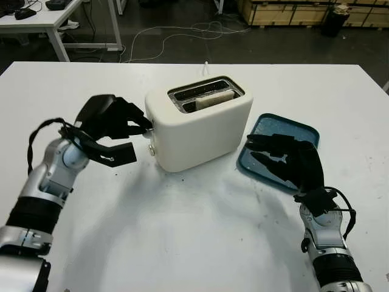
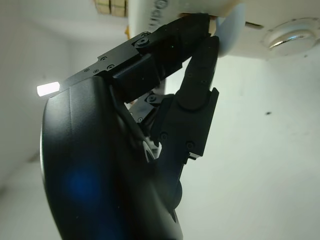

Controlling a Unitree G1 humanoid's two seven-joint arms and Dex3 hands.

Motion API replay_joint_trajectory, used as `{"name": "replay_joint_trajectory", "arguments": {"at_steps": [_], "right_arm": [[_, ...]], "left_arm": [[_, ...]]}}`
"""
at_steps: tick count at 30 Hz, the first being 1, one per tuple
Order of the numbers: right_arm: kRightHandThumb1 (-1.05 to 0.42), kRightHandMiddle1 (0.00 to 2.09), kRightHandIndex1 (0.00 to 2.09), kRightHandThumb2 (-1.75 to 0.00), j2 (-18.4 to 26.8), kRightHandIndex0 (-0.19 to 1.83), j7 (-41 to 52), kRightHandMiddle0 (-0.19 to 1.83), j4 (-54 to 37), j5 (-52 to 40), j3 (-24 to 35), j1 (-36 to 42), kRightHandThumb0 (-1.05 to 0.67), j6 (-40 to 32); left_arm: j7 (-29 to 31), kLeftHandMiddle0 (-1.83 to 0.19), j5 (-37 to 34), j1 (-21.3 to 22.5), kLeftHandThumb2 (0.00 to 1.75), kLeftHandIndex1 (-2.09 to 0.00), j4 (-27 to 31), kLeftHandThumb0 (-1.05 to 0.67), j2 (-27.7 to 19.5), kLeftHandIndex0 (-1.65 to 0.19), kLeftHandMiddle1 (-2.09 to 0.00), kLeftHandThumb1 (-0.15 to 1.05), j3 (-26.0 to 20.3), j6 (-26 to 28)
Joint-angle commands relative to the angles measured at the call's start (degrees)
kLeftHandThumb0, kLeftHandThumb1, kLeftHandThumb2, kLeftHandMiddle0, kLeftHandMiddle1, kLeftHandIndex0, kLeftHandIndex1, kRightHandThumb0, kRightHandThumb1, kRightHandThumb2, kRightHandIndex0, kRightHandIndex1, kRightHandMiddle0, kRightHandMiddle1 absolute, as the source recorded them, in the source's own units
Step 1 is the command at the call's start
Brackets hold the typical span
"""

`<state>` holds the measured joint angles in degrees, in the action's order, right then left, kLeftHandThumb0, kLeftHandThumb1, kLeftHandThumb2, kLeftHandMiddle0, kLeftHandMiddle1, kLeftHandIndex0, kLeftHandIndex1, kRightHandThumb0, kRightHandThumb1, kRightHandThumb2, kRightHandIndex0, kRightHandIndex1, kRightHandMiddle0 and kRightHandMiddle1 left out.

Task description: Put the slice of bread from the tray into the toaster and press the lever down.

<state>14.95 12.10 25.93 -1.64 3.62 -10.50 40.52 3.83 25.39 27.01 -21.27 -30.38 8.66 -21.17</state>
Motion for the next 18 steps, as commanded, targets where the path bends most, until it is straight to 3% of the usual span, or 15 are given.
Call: {"name": "replay_joint_trajectory", "arguments": {"at_steps": [1, 10, 18], "right_arm": [[-0.92, 0.00, 0.08, 0.00, -0.31, 1.11, -0.46, 1.06, -0.50, -0.07, 0.44, 0.30, -0.34, -1.21], [-0.92, 0.00, 0.07, -0.01, -0.20, 1.12, -0.16, 1.05, -0.52, -0.28, 0.68, 0.57, -0.35, -1.56], [-0.92, 0.00, 0.06, -0.01, -0.08, 1.12, -0.34, 1.05, -0.33, 0.11, 0.75, 0.50, -0.37, -1.63]], "left_arm": [[2.16, -0.92, 1.72, -4.16, 0.02, 0.00, -2.44, -0.28, 3.58, -1.25, -1.17, 0.92, 4.80, 0.79], [-2.29, -0.88, 0.82, -8.13, 0.10, 0.00, -6.57, -0.28, 8.07, -1.23, -1.21, 0.92, 6.89, 1.89], [-2.94, -0.85, 0.78, -9.74, 0.10, 0.00, -5.97, -0.28, 9.21, -1.21, -1.20, 0.92, 8.76, 3.07]]}}
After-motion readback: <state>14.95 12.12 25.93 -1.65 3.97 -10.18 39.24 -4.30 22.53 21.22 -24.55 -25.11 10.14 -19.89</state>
